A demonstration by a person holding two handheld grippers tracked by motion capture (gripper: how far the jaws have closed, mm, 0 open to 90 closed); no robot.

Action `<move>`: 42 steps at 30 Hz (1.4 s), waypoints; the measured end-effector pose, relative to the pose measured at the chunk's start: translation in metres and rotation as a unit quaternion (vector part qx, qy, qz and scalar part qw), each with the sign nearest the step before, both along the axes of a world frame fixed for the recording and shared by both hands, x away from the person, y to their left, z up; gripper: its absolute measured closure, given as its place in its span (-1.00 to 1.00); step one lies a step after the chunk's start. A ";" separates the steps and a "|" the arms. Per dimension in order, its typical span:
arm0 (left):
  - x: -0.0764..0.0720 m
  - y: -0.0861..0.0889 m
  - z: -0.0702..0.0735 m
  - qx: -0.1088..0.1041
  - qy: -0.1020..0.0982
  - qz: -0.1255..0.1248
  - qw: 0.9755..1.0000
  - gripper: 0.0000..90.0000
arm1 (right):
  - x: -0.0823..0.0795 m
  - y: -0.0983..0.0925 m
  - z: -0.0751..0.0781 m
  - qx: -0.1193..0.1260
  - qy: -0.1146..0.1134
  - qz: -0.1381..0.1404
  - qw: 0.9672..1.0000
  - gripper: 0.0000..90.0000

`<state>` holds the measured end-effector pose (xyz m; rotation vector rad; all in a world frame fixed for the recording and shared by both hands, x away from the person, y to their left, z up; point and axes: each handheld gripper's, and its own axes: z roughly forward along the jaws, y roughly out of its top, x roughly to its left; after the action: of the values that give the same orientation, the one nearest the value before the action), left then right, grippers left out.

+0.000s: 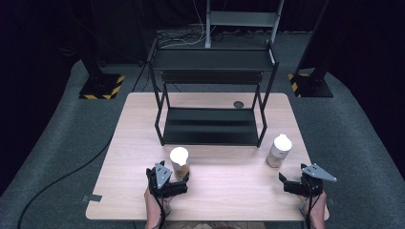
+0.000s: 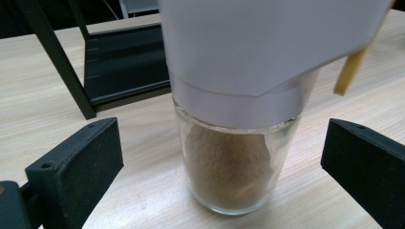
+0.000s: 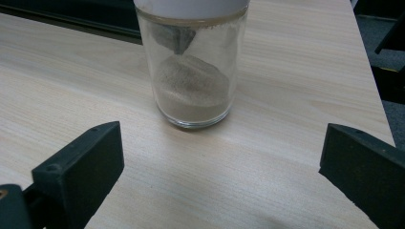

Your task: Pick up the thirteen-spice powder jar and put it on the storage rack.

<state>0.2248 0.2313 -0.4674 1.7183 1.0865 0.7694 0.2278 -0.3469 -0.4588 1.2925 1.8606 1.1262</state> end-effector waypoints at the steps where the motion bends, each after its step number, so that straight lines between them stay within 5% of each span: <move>1: 0.002 0.000 0.000 0.000 0.002 -0.001 1.000 -1.00 | 0.000 0.000 0.000 0.000 0.000 0.000 1.000 -1.00; 32: 0.030 -0.011 -0.003 -0.009 0.015 -0.012 1.000 -1.00 | -0.001 0.000 -0.001 0.000 -0.003 -0.002 1.000 -1.00; 39: 0.026 -0.011 -0.004 -0.017 0.006 -0.011 1.000 -0.33 | -0.002 0.001 -0.001 -0.001 -0.004 -0.002 1.000 -1.00; 42: 0.027 -0.009 -0.004 -0.020 0.006 -0.016 1.000 -0.32 | -0.002 0.001 -0.001 -0.001 -0.004 -0.002 1.000 -1.00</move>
<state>0.2522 0.2221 -0.4716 1.7046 1.0740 0.7127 0.2263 -0.3461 -0.4596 1.2873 1.8528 1.1252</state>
